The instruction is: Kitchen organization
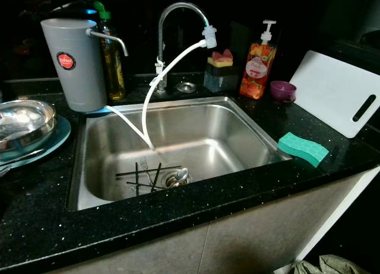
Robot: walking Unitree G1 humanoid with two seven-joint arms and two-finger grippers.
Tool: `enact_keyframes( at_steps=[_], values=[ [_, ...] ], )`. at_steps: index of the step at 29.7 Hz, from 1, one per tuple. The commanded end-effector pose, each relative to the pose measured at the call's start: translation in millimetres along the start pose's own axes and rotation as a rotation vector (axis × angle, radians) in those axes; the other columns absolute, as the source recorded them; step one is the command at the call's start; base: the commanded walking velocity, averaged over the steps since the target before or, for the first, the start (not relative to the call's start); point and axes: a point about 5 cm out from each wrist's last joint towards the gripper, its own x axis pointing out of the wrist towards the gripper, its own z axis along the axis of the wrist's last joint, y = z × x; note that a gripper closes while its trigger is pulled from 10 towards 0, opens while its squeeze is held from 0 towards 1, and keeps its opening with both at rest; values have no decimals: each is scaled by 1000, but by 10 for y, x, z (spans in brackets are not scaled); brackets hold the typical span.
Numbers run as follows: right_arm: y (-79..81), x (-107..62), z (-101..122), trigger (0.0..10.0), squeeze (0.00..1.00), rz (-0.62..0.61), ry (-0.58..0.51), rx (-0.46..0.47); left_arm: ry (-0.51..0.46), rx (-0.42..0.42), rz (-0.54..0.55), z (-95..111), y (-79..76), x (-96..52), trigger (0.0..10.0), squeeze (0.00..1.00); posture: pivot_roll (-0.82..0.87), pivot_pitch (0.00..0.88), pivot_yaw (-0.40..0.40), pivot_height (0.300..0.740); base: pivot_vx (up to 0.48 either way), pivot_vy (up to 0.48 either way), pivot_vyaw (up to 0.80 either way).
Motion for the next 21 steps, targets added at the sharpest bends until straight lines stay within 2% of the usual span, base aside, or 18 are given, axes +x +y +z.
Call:
enact_keyframes(
  at_steps=[1, 2, 3, 5, 6, 8, 11, 12, 13, 14, 15, 16, 17, 18, 20, 21],
  values=[
    [-28, 61, 362, 10000, 0, -63, -121, 24, 9, 29, 7, 48, 44, -48, 10000, 0, 161, 98, -70, 740, 0, 0, 0],
    [-3, 55, 549, 10000, 0, -67, -194, 38, 8, 31, 7, 55, 46, -49, 10000, 0, 160, 98, -68, 740, 0, 0, 0],
    [-3, 55, 549, 10000, 0, -67, -194, 38, 8, 31, 7, 55, 46, -49, 10000, 0, 160, 98, -68, 740, 0, 0, 0],
    [153, -52, 1098, 10000, 0, -22, -411, 77, 5, 36, 13, 72, 65, -55, 10000, 0, 164, 93, -60, 740, 0, 0, 0],
    [153, -52, 1098, 10000, 0, -22, -411, 77, 5, 36, 13, 72, 65, -55, 10000, 0, 164, 93, -60, 740, 0, 0, 0],
    [317, -226, 1555, 10000, 0, 48, -595, 118, 2, 42, 19, 90, 83, -59, 10000, 0, 167, 89, -60, 740, 0, 0, 0],
    [556, -524, 1976, 10000, 0, 192, -740, 206, -18, 51, 26, 137, 94, -52, 10000, 0, 173, 83, -58, 740, 0, 0, 0],
    [618, -604, 2049, 10000, 0, 238, -765, 224, -27, 53, 28, 153, 93, -49, 10000, 0, 173, 83, -58, 740, 0, 0, 0],
    [767, -784, 2137, 10000, 0, 354, -805, 241, -48, 56, 32, 192, 91, -41, 10000, 0, 179, 78, -61, 740, 0, 0, 0],
    [840, -875, 2165, 10000, 0, 414, -822, 245, -58, 57, 33, 212, 90, -39, 10000, 0, 179, 78, -61, 740, 0, 0, 0],
    [962, -1010, 2180, 10000, 0, 527, -819, 266, -70, 64, 37, 242, 92, -41, 10000, 0, 183, 76, -65, 740, 0, 0, 0],
    [962, -1010, 2180, 10000, 0, 527, -819, 266, -70, 64, 37, 242, 92, -41, 10000, 0, 183, 76, -65, 740, 0, 0, 0],
    [1053, -1128, 2186, 10000, 0, 613, -822, 274, -79, 70, 42, 270, 97, -46, 10000, 0, 183, 76, -65, 740, 0, 0, 0],
    [1196, -1324, 2155, 10000, 0, 760, -799, 291, -92, 84, 55, 322, 114, -66, 10000, 0, 183, 76, -65, 740, 0, 0, 0],
    [1196, -1324, 2155, 10000, 0, 760, -799, 291, -92, 84, 55, 322, 114, -66, 10000, 0, 183, 76, -65, 740, 0, 0, 0],
    [1233, -1373, 2139, 10000, 0, 802, -786, 295, -95, 88, 60, 336, 119, -72, 10000, 0, 183, 76, -65, 740, 0, 0, 0]
  ],
)
